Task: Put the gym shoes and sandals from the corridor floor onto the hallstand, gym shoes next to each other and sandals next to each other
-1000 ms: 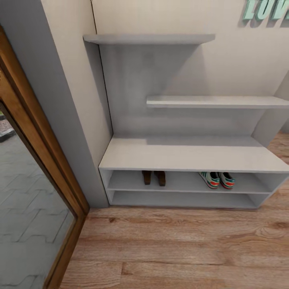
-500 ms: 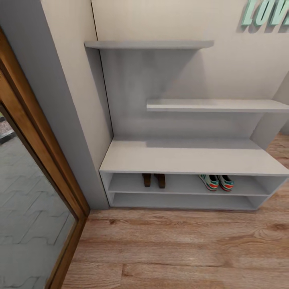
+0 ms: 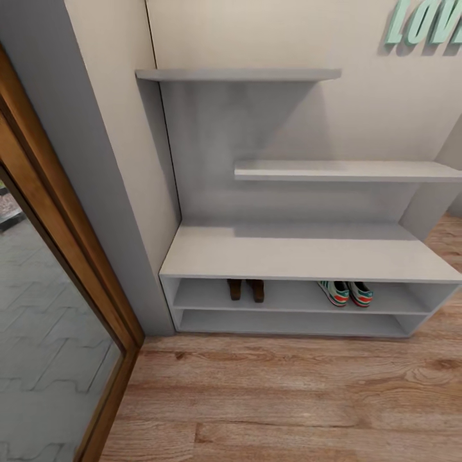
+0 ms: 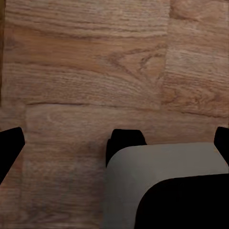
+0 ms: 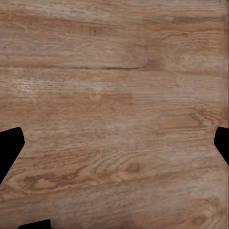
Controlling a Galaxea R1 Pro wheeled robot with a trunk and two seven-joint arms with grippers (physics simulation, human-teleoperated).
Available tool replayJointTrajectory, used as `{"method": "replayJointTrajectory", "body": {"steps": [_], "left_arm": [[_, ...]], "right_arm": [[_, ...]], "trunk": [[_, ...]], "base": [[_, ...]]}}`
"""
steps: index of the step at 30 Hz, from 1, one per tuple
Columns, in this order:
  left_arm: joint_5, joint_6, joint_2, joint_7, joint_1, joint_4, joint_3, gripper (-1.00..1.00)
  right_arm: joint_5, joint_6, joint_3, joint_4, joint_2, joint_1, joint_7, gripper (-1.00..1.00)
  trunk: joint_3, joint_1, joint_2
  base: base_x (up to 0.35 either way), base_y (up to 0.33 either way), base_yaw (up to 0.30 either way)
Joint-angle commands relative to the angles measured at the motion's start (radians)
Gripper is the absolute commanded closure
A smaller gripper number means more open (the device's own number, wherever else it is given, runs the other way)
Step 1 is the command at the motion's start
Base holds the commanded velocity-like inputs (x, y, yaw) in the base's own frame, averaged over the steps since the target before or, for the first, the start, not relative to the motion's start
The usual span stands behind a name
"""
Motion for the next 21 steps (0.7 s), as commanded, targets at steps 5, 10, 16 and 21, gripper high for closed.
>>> {"method": "replayJointTrajectory", "body": {"steps": [5, 10, 16, 21], "left_arm": [[0.005, 0.003, -0.019, 0.109, 0.011, 0.037, 0.006, -1.00], [0.005, 0.003, -0.120, 0.212, 0.017, 0.061, 0.008, -1.00], [0.005, 0.004, -0.207, 0.230, 0.018, 0.066, 0.009, -1.00], [0.005, 0.004, -0.209, 0.232, 0.018, 0.066, 0.009, -1.00]], "right_arm": [[-0.002, -0.002, 0.009, 0.001, -0.016, 0.002, -0.004, -1.00], [-0.004, -0.002, 0.008, -0.001, 0.021, 0.003, -0.002, -1.00], [-0.004, -0.002, 0.007, 0.000, 0.090, 0.004, -0.001, -1.00], [-0.003, -0.002, 0.005, -0.001, 0.100, 0.004, -0.001, -1.00]], "trunk": [[-0.001, 0.000, 0.000], [-0.001, 0.000, 0.000], [-0.001, 0.000, 0.000], [-0.001, 0.000, 0.000]], "base": [[0.000, 0.000, 0.000], [0.000, 0.000, 0.000], [0.000, 0.000, 0.000], [0.000, 0.000, 0.000]]}}
